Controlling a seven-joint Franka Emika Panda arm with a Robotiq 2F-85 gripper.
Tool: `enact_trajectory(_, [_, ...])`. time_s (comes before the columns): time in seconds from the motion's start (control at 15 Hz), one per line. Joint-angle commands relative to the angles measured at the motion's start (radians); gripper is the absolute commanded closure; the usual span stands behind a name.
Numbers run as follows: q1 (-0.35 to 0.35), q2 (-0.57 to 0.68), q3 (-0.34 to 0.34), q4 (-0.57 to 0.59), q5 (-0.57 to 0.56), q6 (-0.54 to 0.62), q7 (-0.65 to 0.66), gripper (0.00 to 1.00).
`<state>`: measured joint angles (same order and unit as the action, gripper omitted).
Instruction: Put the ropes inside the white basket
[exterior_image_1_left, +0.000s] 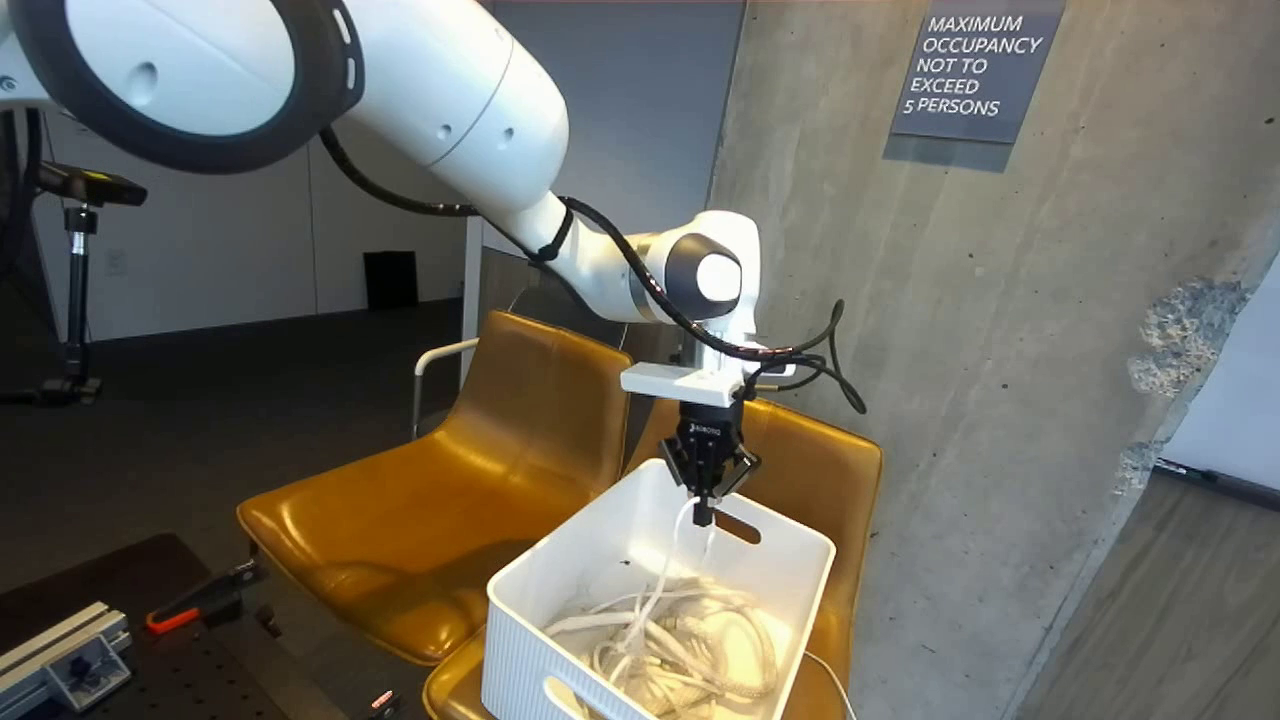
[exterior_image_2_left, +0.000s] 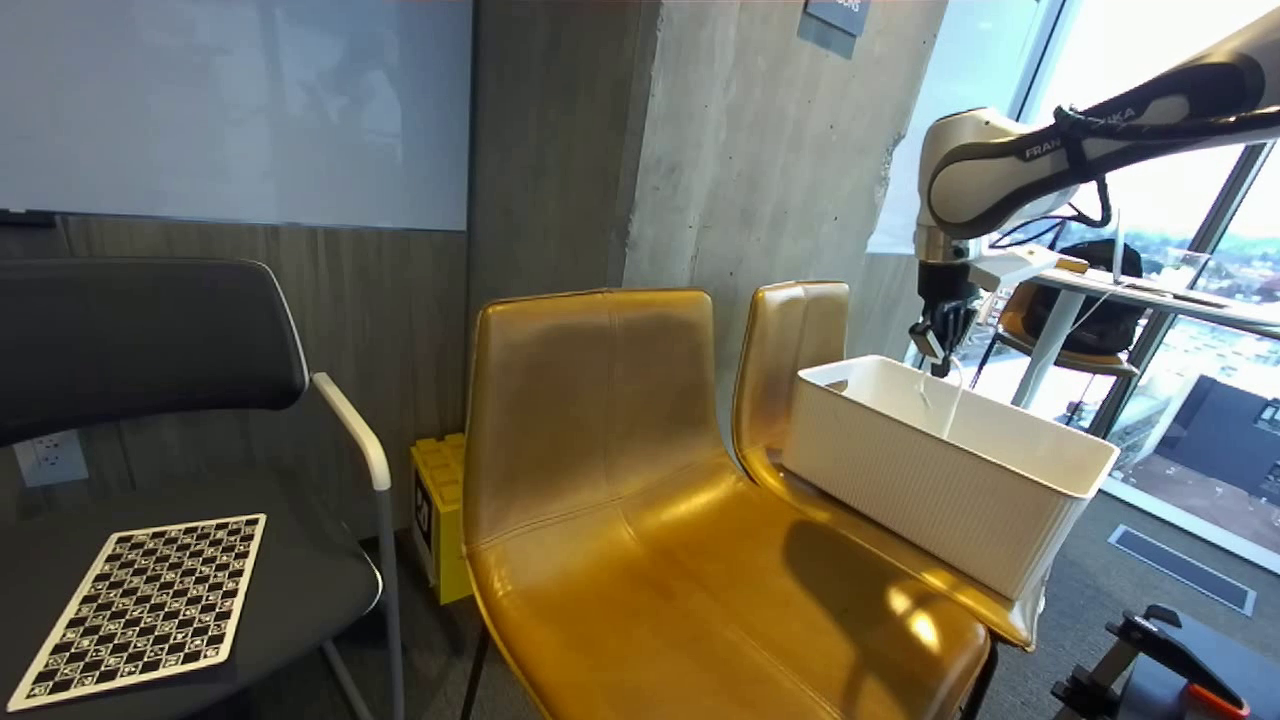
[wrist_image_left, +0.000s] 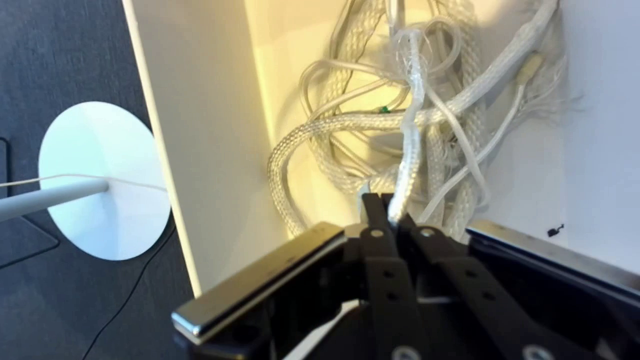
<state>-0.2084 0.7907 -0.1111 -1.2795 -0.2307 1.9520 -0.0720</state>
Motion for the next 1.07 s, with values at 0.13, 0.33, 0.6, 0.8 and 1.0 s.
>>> enact_trajectory(0.13, [-0.024,-0.192,0.011,-0.347,0.128,0.214,0.034,0.63])
enact_trajectory(0.33, [-0.007,-0.279,-0.006,-0.507,0.159,0.424,0.066,0.42])
enact_trajectory(0.6, [0.024,-0.445,-0.005,-0.719,0.183,0.505,0.113,0.14])
enact_trajectory(0.8, [0.058,-0.584,0.025,-0.837,0.251,0.413,0.152,0.0])
enact_trajectory(1.0, [0.083,-0.555,0.017,-0.802,0.25,0.407,0.169,0.0])
